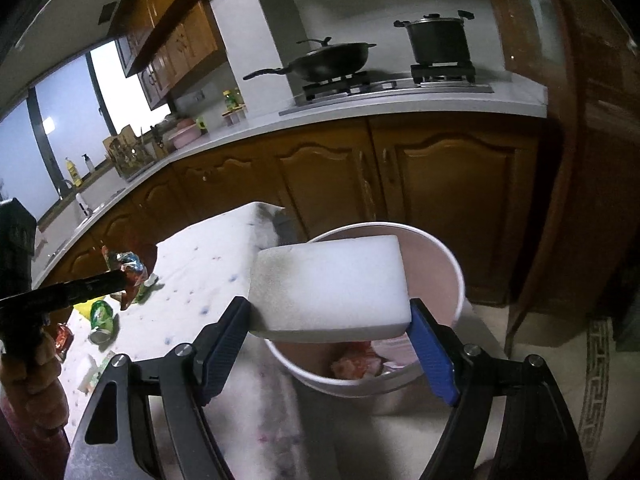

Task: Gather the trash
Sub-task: 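Carry the orange wrapper and white sponge to the bin and release them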

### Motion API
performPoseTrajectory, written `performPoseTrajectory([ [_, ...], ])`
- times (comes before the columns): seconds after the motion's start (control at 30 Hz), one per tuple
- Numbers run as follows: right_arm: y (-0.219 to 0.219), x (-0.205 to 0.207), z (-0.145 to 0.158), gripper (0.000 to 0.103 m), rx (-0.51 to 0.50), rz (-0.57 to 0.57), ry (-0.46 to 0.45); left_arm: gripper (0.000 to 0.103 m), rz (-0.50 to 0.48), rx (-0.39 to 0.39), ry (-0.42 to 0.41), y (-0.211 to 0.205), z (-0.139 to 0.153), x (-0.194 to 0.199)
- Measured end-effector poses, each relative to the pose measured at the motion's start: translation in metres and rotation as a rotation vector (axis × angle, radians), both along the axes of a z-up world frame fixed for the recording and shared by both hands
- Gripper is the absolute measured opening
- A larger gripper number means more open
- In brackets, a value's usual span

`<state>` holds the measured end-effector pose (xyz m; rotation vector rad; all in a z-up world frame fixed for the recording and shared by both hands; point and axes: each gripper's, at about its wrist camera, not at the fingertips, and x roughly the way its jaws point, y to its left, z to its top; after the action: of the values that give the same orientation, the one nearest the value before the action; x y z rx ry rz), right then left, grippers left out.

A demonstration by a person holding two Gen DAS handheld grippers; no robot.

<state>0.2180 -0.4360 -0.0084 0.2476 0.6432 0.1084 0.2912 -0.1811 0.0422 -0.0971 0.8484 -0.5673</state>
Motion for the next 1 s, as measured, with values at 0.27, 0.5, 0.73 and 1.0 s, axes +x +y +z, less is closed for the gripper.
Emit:
performPoseTrajectory([
  [0.27, -0.021, 0.017, -0.013, 0.081, -0.005, 0.0, 0.036, 0.02, -0.084, 0.038, 0.038, -0.052, -0.01, 0.024],
  [0.5, -0.032, 0.026, -0.02, 0.081, -0.002, -0.006, 0.057, 0.02, -0.117, 0.089, 0.068, -0.087, -0.026, 0.041],
  [0.73, -0.038, 0.032, -0.025, 0.081, -0.005, 0.0, 0.074, 0.02, -0.138, 0.124, 0.089, -0.106, -0.041, 0.052],
  [1.0, -0.039, 0.039, -0.03, 0.082, 0.004, 0.007, 0.093, 0.023, -0.143, 0.135, 0.095, -0.115, -0.049, 0.058],
])
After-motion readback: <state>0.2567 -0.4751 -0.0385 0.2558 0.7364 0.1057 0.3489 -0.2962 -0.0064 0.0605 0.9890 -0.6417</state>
